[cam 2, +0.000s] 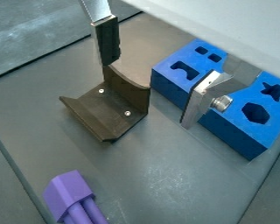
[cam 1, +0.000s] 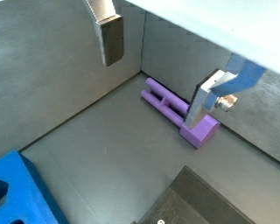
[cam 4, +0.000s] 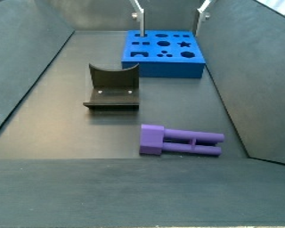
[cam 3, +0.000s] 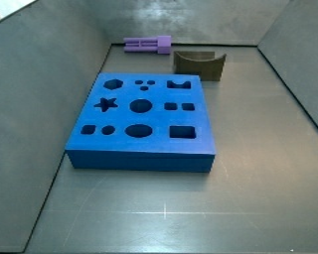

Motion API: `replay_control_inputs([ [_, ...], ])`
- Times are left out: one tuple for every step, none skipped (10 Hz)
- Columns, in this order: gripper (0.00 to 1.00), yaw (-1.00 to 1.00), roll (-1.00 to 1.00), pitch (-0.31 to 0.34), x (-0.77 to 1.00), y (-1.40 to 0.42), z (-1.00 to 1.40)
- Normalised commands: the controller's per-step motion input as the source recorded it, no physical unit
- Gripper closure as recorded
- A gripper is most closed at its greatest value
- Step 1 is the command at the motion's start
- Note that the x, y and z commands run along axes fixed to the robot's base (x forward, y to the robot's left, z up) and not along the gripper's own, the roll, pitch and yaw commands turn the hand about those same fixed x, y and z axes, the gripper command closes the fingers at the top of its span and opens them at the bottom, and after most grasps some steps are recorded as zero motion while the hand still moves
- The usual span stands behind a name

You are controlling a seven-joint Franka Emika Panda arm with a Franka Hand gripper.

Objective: Pick up the 3 prong object. Move up. Rotate the 3 prong object. Place the 3 prong object on the fixture. Regrasp the 3 prong object. Move to above the board. Insert the 3 prong object.
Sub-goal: Pick up the 3 prong object.

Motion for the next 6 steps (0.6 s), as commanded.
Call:
replay_control_inputs([
  [0.00,-0.39,-0.05,0.021,0.04,0.16,0.00],
  [0.00,-0.75,-0.10,0.000,0.14,0.11,0.00],
  [0.00,-0.80,-0.11,0.000,0.17,0.06,0.00],
  [0.00,-0.71,-0.10,-0.030,0.12,0.17,0.00],
  [0.00,-0.71,-0.06,-0.034,0.13,0.21,-0.04],
  [0.00,-0.64,-0.07,-0.086,0.24,0.31,-0.10],
])
